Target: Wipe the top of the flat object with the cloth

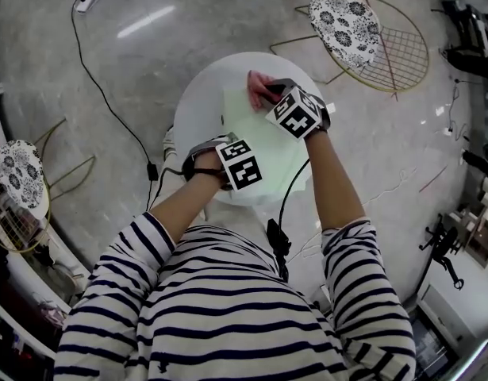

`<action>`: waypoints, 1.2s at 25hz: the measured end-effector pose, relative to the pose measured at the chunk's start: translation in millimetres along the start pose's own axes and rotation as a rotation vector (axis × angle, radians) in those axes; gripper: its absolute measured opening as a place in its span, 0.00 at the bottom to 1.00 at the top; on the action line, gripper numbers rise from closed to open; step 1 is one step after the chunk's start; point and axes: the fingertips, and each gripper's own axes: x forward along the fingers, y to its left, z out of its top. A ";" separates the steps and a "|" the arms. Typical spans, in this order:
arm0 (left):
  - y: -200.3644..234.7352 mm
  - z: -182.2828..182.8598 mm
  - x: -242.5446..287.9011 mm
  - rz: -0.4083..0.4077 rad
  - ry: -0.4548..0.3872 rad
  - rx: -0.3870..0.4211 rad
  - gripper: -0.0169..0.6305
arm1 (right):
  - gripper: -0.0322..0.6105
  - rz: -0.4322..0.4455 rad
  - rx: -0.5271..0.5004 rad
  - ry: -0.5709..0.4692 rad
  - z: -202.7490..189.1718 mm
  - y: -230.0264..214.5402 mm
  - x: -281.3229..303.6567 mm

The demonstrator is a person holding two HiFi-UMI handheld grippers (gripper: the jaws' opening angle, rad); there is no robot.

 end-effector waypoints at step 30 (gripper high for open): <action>55.4 60.4 19.8 0.195 0.074 0.245 0.36 | 0.15 0.260 -0.239 0.257 29.7 -11.6 56.4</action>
